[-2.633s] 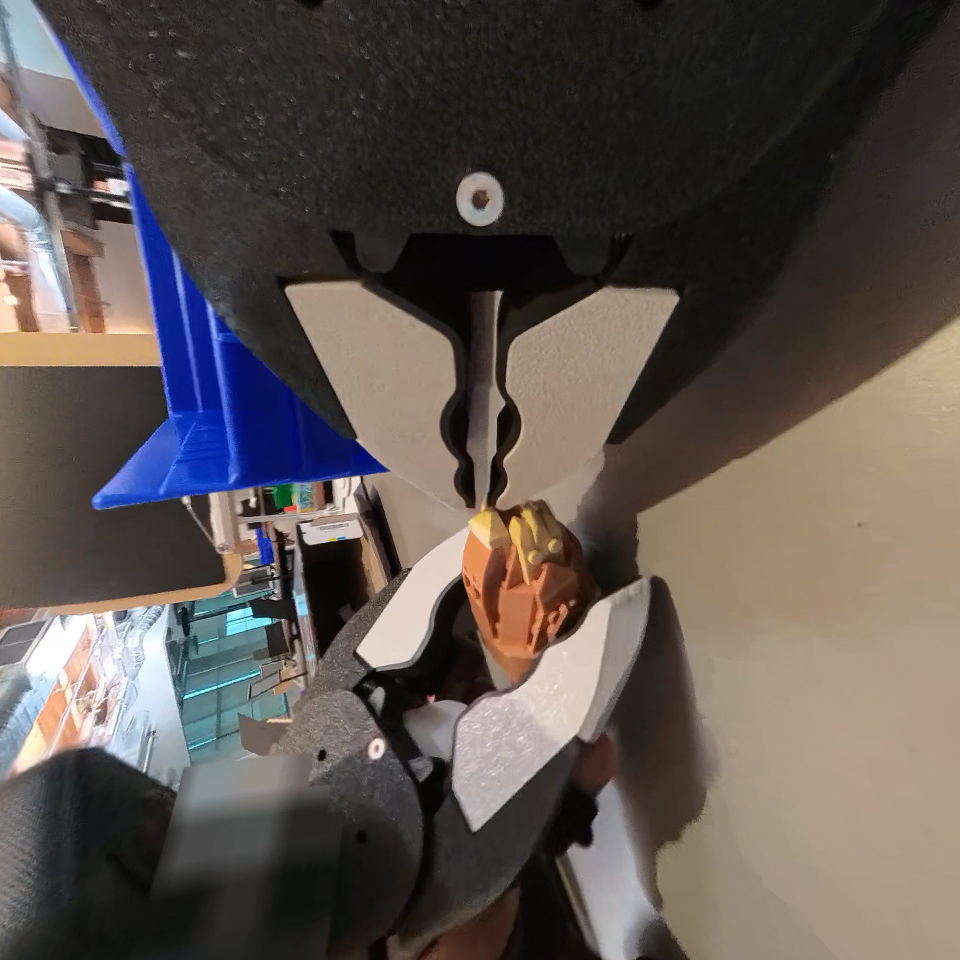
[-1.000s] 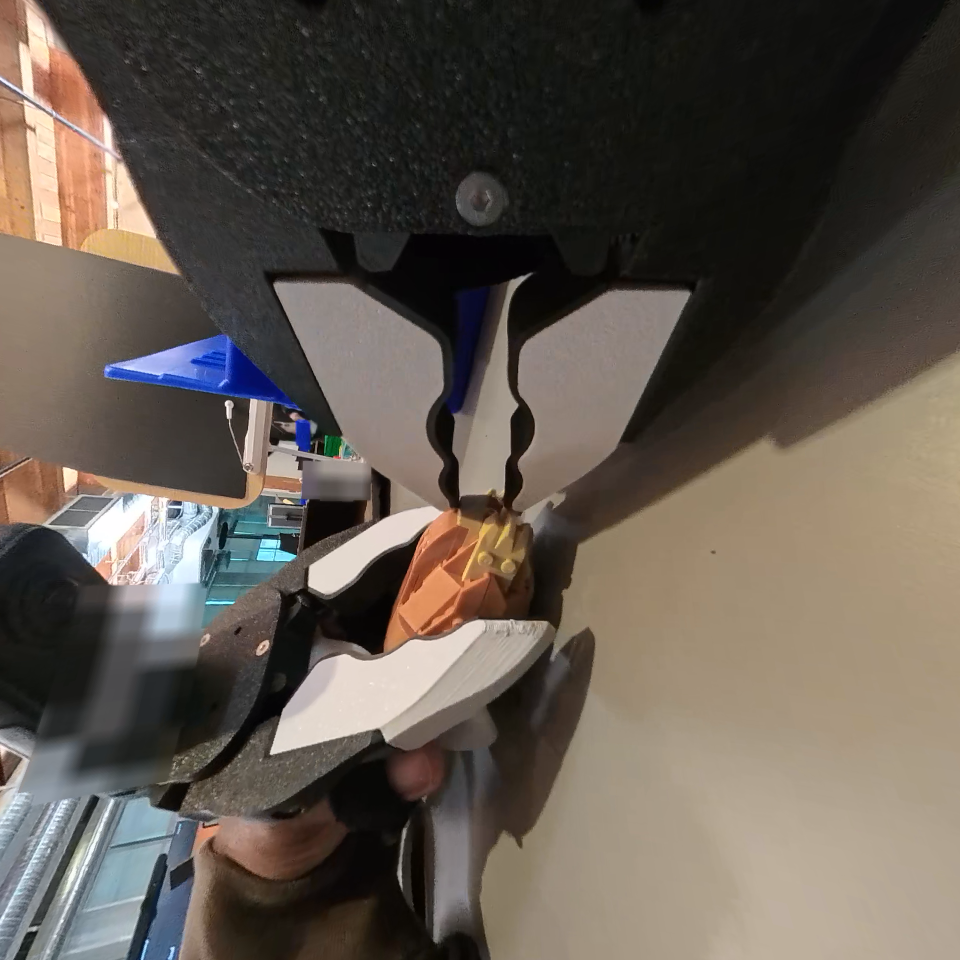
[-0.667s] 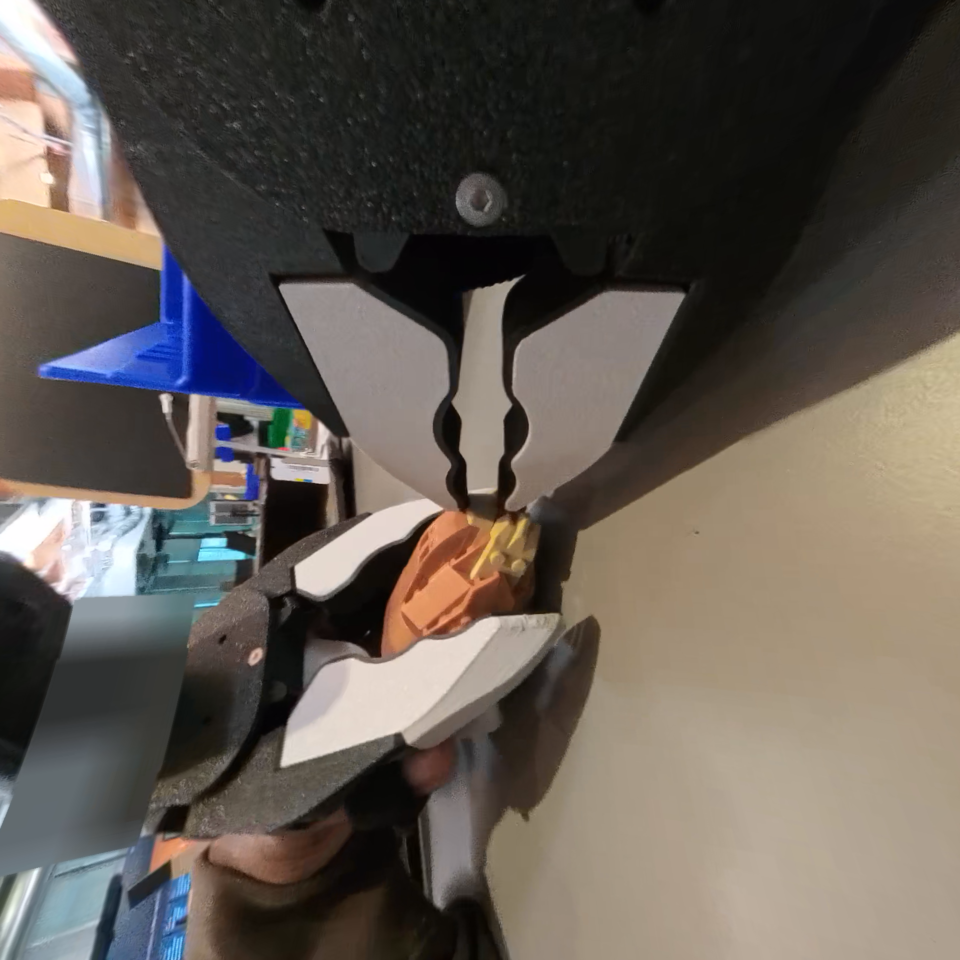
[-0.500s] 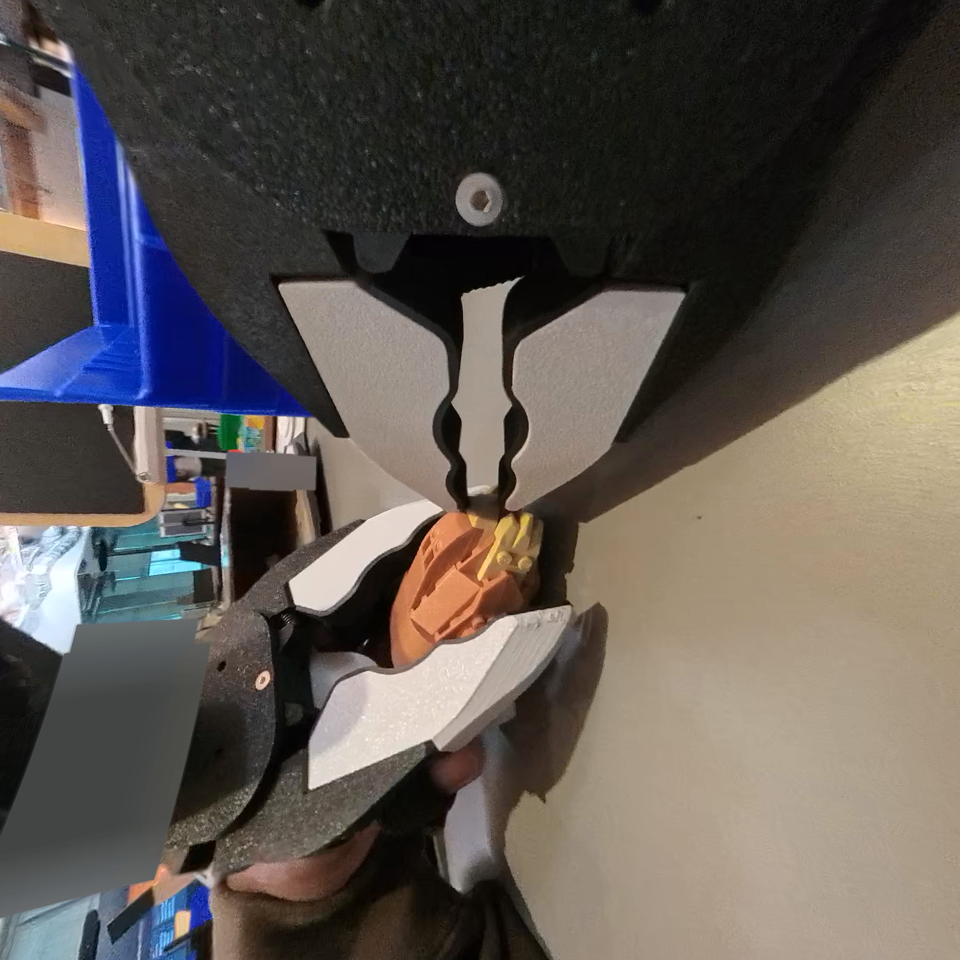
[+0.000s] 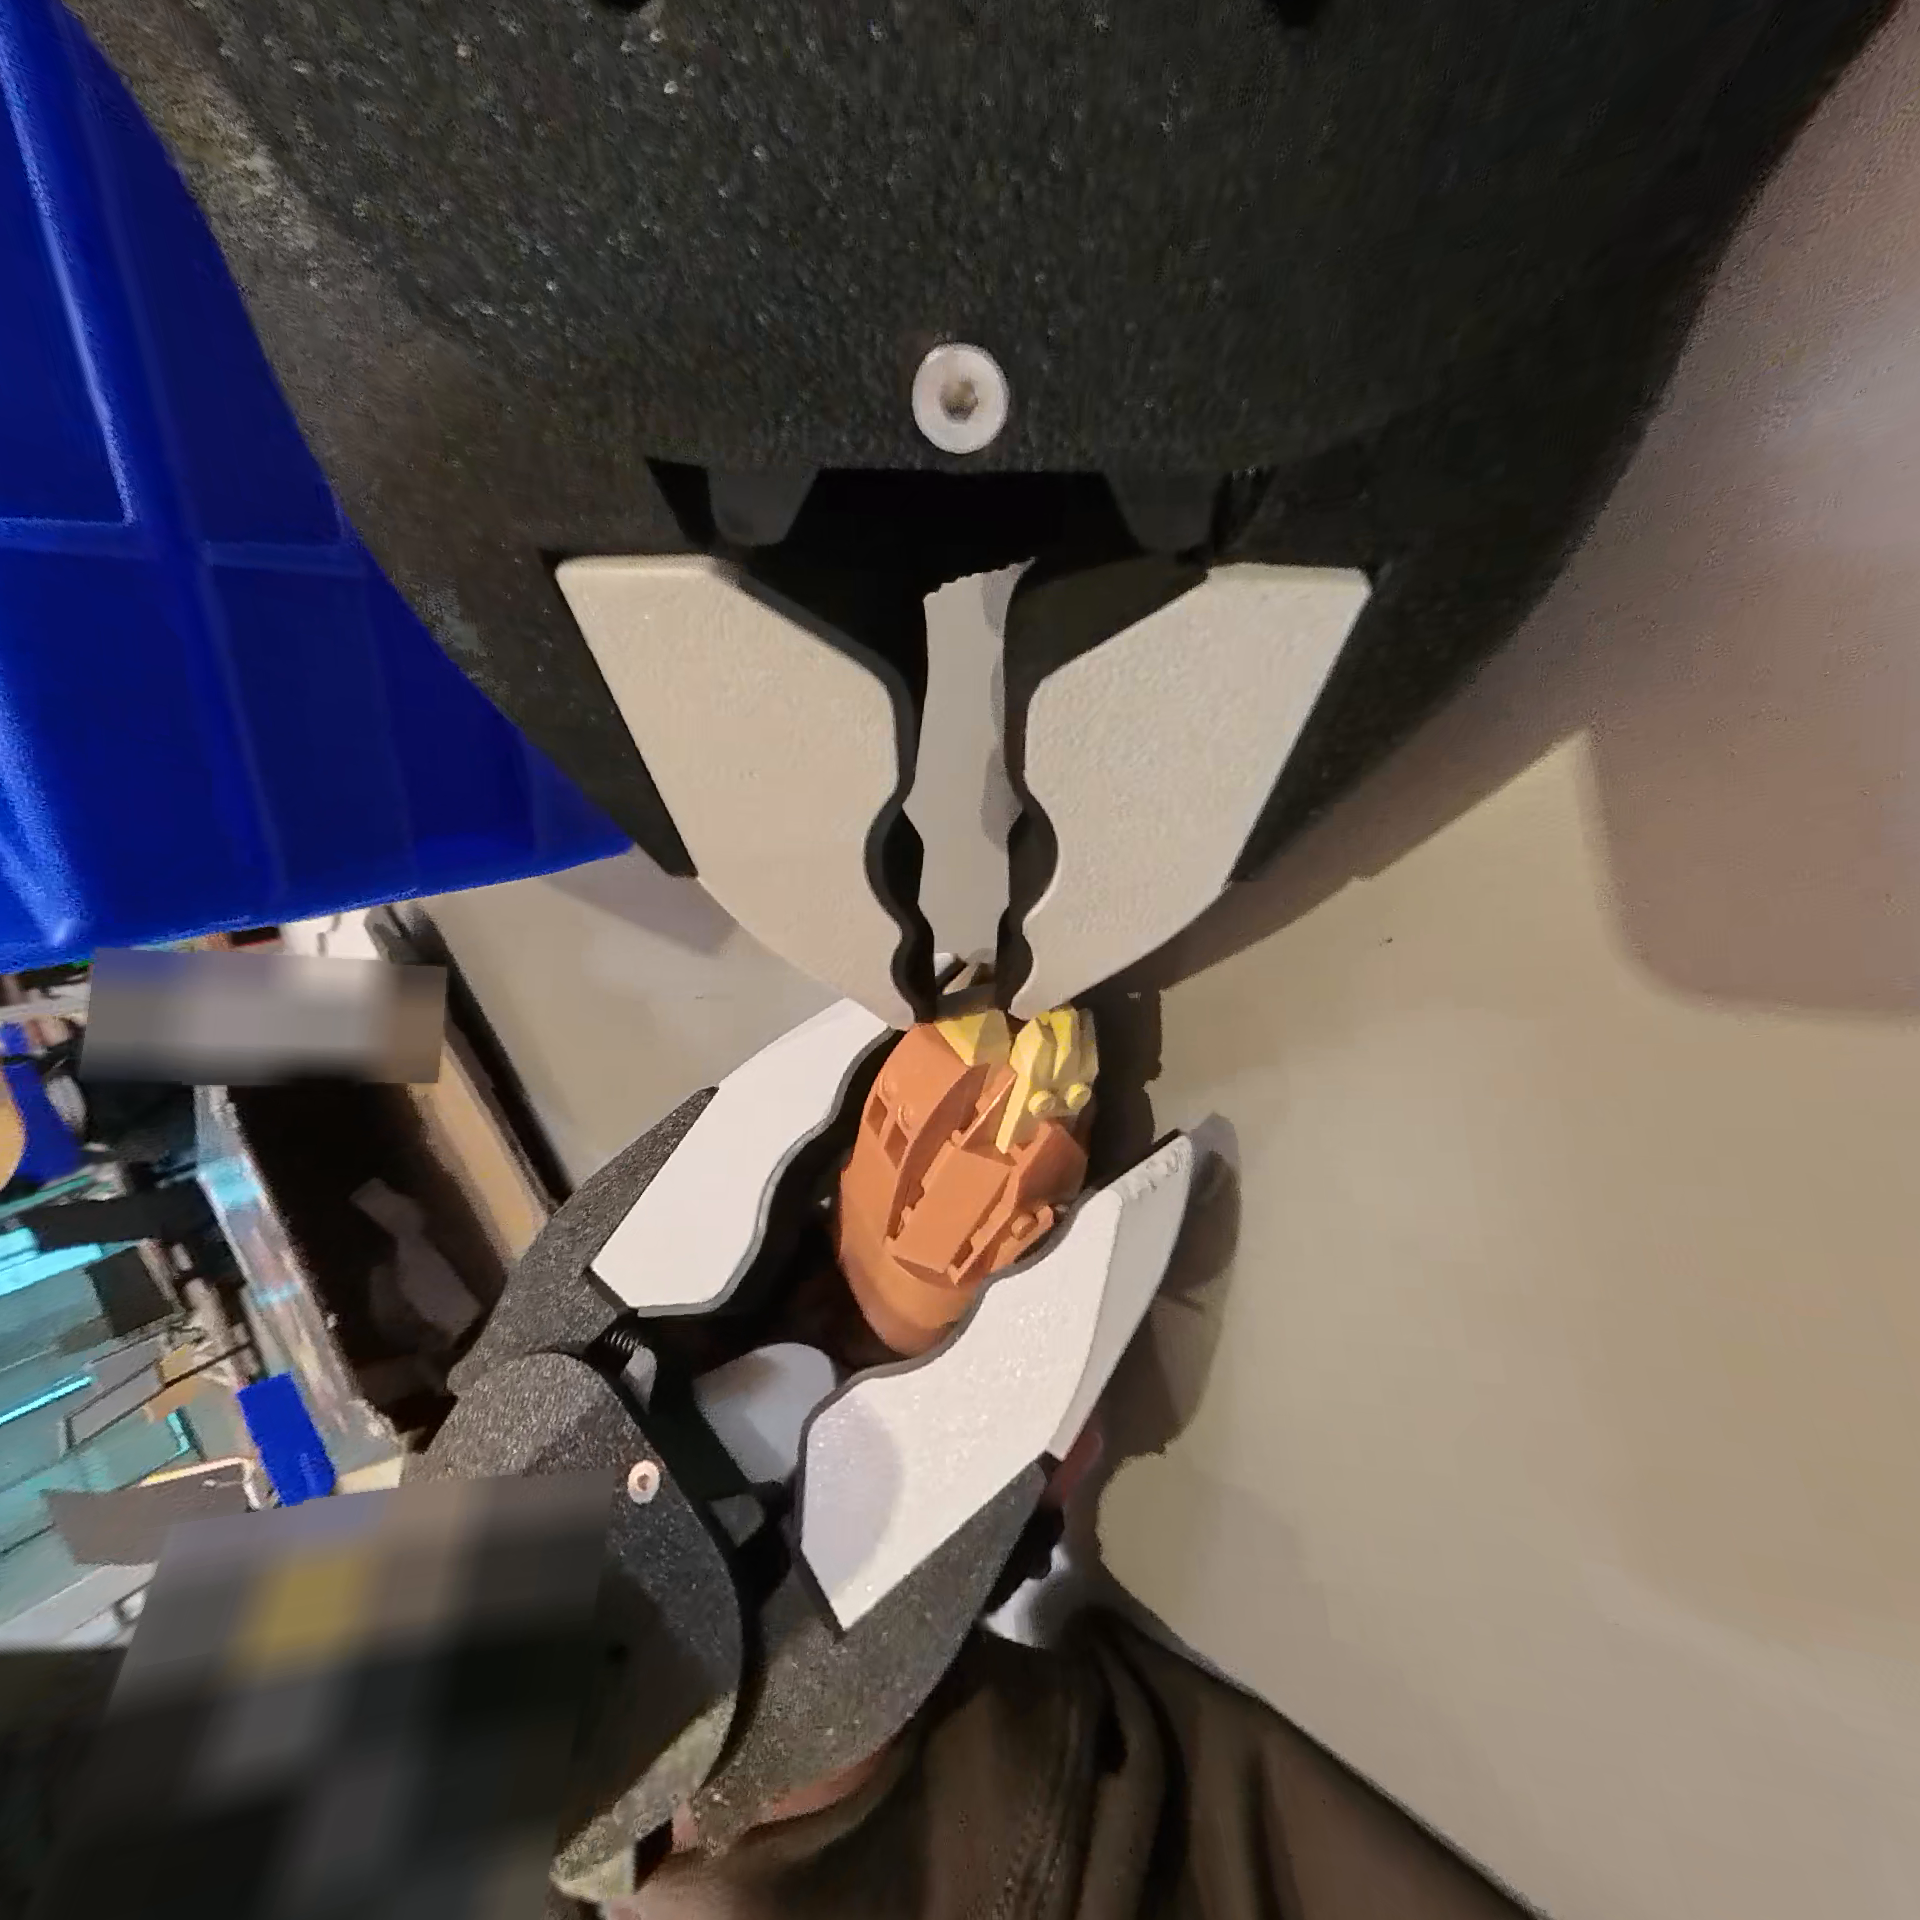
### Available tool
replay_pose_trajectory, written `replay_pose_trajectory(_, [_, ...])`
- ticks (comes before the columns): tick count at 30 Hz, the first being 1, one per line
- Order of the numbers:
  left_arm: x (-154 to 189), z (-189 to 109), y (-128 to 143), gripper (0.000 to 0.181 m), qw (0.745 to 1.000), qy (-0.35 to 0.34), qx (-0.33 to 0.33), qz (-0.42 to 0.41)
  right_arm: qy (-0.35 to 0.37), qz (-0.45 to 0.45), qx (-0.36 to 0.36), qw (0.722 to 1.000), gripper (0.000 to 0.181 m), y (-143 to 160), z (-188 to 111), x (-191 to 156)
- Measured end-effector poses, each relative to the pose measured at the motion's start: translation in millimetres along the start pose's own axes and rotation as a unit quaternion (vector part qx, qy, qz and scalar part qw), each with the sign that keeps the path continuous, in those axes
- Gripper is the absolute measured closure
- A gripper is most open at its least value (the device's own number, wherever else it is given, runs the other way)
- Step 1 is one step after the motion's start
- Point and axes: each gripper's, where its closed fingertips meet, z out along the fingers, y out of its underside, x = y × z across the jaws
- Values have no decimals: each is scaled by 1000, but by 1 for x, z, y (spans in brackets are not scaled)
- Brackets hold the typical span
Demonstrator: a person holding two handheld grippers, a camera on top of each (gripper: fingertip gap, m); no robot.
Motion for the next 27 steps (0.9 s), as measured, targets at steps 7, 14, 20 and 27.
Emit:
replay_pose_trajectory(7, [0, -1, 0, 127, 1000, -5, -4, 10, -29, 86, 23, 996, 170, -2, 0, 1])
replay_pose_trajectory(14, [3, 0, 1, 127, 1000, 8, 5, 16, -38, 99, 51, 993, 176, -7, -4, 1])
replay_pose_trajectory(20, [2, -1, 0, 127, 1000, 17, 23, 0, 0, 46, 23, 999, 176, 0, -1, 5])
replay_pose_trajectory(27, [2, -1, -1, 127, 999, 20, 28, -4, 26, 56, 14, 998, 176, 5, -4, 17])
